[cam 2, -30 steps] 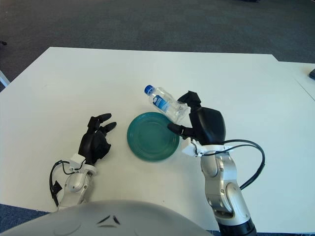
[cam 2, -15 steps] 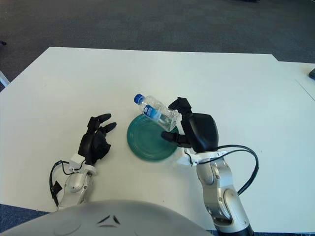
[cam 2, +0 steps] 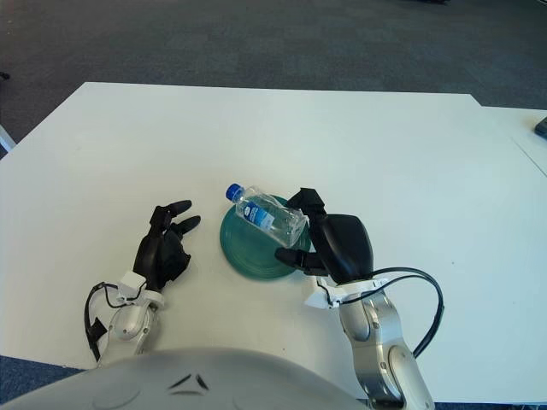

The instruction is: Put the bottle into the plate.

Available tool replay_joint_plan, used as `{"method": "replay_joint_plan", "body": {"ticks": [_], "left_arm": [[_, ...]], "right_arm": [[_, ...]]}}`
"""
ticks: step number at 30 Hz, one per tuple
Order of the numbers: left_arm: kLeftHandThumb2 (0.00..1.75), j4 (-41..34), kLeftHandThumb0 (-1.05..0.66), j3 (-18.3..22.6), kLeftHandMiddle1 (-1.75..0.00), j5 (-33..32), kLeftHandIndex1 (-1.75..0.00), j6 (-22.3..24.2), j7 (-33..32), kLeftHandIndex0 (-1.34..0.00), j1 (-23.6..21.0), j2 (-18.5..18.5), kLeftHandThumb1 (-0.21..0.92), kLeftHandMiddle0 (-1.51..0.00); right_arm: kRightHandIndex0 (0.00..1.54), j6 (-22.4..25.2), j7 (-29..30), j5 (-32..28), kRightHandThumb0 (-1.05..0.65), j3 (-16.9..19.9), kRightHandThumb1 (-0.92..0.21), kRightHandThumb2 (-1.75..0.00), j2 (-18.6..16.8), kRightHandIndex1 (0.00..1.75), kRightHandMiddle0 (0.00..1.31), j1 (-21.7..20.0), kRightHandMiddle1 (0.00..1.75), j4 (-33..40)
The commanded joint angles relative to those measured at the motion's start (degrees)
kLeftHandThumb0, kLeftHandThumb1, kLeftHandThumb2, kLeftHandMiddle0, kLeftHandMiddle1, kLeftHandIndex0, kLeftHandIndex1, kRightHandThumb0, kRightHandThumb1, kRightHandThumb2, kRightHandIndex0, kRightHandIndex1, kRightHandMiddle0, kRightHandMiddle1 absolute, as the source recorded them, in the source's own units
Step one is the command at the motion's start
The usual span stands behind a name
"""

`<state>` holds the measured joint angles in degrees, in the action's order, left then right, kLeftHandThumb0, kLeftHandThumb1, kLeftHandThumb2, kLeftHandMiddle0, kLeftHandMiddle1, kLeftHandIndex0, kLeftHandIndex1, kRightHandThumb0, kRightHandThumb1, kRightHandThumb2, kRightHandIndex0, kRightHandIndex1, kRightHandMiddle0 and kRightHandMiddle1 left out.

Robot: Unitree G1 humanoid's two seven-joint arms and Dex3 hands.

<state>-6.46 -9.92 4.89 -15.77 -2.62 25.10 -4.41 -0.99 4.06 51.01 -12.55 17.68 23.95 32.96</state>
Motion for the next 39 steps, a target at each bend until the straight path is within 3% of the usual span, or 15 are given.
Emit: {"method": "replay_joint_plan", "body": {"ticks": [1,7,15,39], "left_arm": [[1.04,1.05,-0.79,0.27,-0.76,0.06,-1.21,1.01,-0.17,-0.16,1.12,0.45,0.92,-0.41],[1.05,1.12,-0.79,0.47,-0.76,0.07,-1.21,0.53,-0.13,-0.15,1.11,0.71,0.92,-0.41],[1.05,0.49,-0.79,0.56,-0.76,0.17,-1.21,0.77,-0.03,-0.15,1.48,1.0,0.92,-0.4],[1.05,-1.47,-0.78,0.55,-0.75,-1.75,-1.21,1.4,1.37,-0.16,2.59,2.07,0.92,-0.41]], "right_arm": [[1.29,0.14,-1.94,-0.42,-0.49,-0.48,-0.76,-0.88,-0.59,1.75,1.12,0.66,1.75,1.41],[1.29,-0.03,-3.41,-0.19,-0.49,-0.68,-0.75,-0.9,-0.93,1.75,1.11,1.7,1.75,2.0],[1.25,-2.72,-0.74,-0.24,-0.49,0.29,-0.76,-0.9,0.13,1.75,1.1,2.04,1.75,-2.19],[1.17,-2.14,-0.03,-0.17,-0.48,0.32,-0.79,-0.84,-0.41,1.75,0.98,1.84,1.75,-7.74]]}}
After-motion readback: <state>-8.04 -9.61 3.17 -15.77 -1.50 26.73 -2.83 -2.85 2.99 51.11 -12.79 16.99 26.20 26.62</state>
